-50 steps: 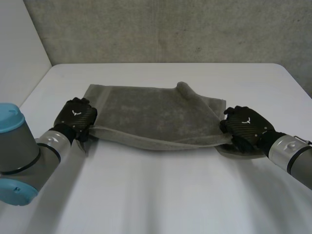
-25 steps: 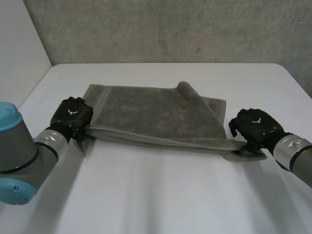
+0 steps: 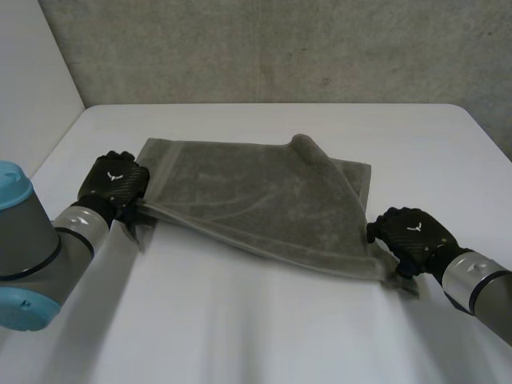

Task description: Fold the towel.

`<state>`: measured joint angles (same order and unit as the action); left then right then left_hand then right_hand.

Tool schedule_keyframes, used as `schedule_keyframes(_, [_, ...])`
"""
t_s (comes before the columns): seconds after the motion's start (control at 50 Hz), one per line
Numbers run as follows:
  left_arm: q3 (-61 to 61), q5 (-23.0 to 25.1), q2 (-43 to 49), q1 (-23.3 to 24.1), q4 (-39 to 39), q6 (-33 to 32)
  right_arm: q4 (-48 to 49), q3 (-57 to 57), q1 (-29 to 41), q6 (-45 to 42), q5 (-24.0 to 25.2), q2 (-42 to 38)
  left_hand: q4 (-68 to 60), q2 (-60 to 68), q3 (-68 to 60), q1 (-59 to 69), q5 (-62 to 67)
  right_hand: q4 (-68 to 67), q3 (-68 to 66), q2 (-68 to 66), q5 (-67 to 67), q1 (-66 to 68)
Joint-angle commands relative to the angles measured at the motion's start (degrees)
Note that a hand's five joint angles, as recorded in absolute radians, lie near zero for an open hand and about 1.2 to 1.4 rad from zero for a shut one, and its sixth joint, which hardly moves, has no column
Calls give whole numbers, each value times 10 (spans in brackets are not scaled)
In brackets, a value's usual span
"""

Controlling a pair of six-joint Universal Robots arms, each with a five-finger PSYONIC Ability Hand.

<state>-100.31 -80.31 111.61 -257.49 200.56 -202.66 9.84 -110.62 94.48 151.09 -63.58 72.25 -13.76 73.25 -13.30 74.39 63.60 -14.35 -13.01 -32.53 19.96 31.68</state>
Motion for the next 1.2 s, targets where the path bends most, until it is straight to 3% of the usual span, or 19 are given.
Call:
schedule_keyframes(0.02, [3, 1, -1, -1, -7, 11, 11, -7, 4, 0, -2, 1, 38, -5, 33, -16, -8, 44, 30, 23, 3, -14])
schedule_keyframes(0.28, [8, 0, 0, -1, -14, 15, 15, -20, 15, 4, -15, 3, 38, -5, 33, -16, -8, 44, 30, 1, 25, 8])
schedule_keyframes(0.34, [9, 0, -1, -1, -14, 15, 28, -12, 16, 1, -18, -10, 38, -6, 33, -18, -10, 44, 30, -93, 119, 102])
schedule_keyframes(0.38, [8, 0, -1, -1, -14, 15, 38, 13, 12, 2, -27, -16, 38, -6, 33, -18, -10, 44, 30, -256, 281, 264])
schedule_keyframes(0.46, [8, 0, -3, 0, -15, 16, 42, 50, 11, 16, -41, -12, 38, -6, 33, -18, -10, 44, 30, -369, 395, 377])
schedule_keyframes(0.52, [8, 0, -3, 1, -15, 20, 43, 81, 13, 43, -59, -11, 38, -6, 33, -18, -10, 44, 30, -334, 360, 343])
schedule_keyframes(0.54, [8, 0, -3, 1, -15, 23, 38, 93, 15, 57, -69, -11, 38, -6, 33, -18, -10, 44, 30, -212, 238, 221])
schedule_keyframes(0.56, [8, 0, -3, 1, -15, 24, 38, 93, 15, 57, -69, -11, 38, -6, 33, -18, -10, 44, 30, -211, 237, 220])
schedule_keyframes(0.58, [8, 0, -3, 1, -15, 24, 34, 93, 17, 68, -75, -12, 38, -6, 33, -18, -10, 44, 30, -40, 65, 48])
schedule_keyframes(0.62, [8, 0, -3, 1, -16, 25, 33, 84, 18, 75, -73, -14, 38, -6, 33, -18, -10, 44, 30, 15, 10, -7])
schedule_keyframes(0.78, [7, 1, -3, 2, -23, 26, 60, 17, 43, 61, -67, -12, 38, -6, 33, -18, -10, 44, 30, 44, -19, -36])
schedule_keyframes(1.2, [9, 0, -3, 0, -23, 26, 124, 80, 33, 62, -84, -29, 38, -10, 33, -21, -13, 44, 30, -88, 114, 97])
